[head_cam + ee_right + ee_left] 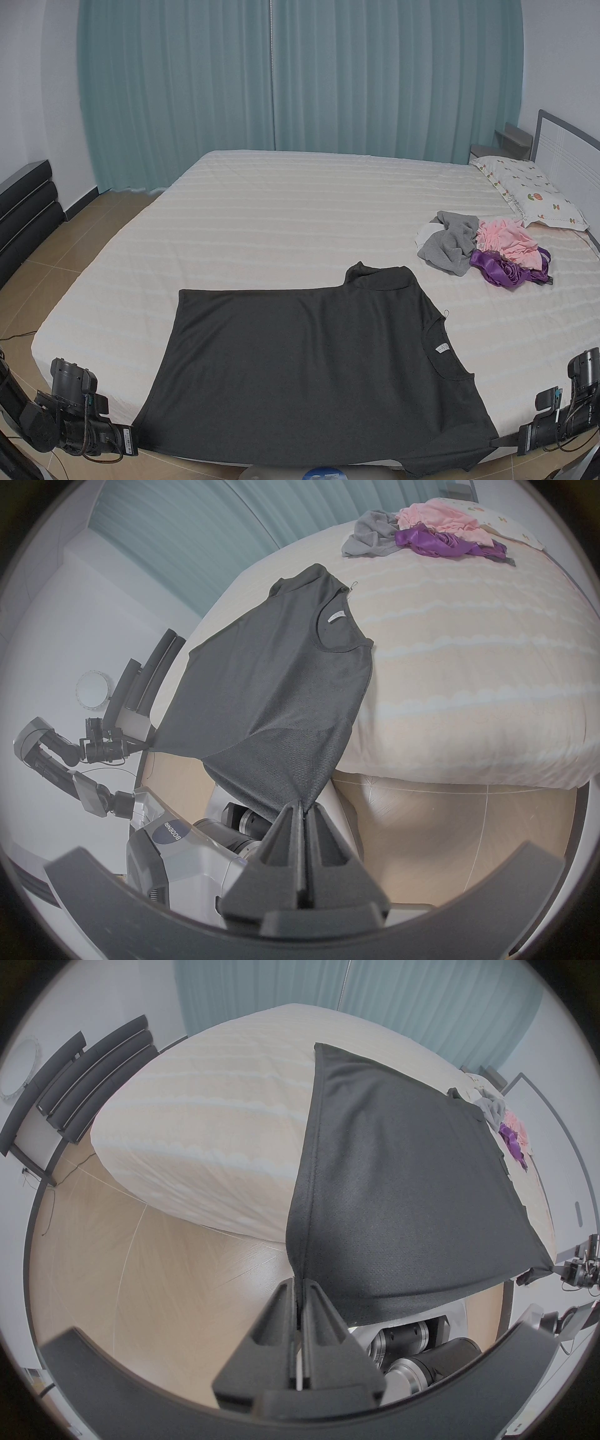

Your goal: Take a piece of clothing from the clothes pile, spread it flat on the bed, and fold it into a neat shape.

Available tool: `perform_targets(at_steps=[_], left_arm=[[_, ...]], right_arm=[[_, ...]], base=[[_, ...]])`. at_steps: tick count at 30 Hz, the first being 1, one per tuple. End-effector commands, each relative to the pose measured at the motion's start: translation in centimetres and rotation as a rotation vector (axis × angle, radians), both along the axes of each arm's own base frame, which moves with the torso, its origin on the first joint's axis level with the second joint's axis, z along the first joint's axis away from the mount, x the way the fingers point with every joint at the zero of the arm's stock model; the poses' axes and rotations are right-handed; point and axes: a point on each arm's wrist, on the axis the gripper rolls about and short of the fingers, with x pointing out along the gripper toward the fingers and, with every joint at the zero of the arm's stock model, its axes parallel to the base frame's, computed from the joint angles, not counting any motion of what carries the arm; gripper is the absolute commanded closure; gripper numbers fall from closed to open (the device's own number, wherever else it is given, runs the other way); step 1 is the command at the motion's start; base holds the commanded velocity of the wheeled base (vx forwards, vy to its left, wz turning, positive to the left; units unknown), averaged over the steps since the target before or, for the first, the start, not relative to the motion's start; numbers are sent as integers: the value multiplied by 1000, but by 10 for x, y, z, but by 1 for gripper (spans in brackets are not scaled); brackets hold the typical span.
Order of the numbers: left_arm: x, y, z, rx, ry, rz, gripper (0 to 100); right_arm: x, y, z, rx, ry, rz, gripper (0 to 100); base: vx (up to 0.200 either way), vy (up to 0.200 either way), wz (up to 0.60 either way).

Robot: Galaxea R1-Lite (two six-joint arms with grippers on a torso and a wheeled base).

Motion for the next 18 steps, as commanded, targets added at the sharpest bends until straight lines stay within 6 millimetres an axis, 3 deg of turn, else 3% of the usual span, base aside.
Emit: perform_targets(at_steps=[1, 8, 18], left_arm=[[2, -2, 7, -4, -41, -10, 100], [22, -2, 15, -43, -103, 46, 100], [55, -3, 35, -116, -214, 150, 100]], right_arm=[[-6, 1, 7, -8, -45, 3, 100], [12, -1, 17, 10, -61, 3, 100], [45, -7, 13, 47, -7, -23, 100]], base=[[0, 0, 0], [0, 0, 0], [0, 0, 0]])
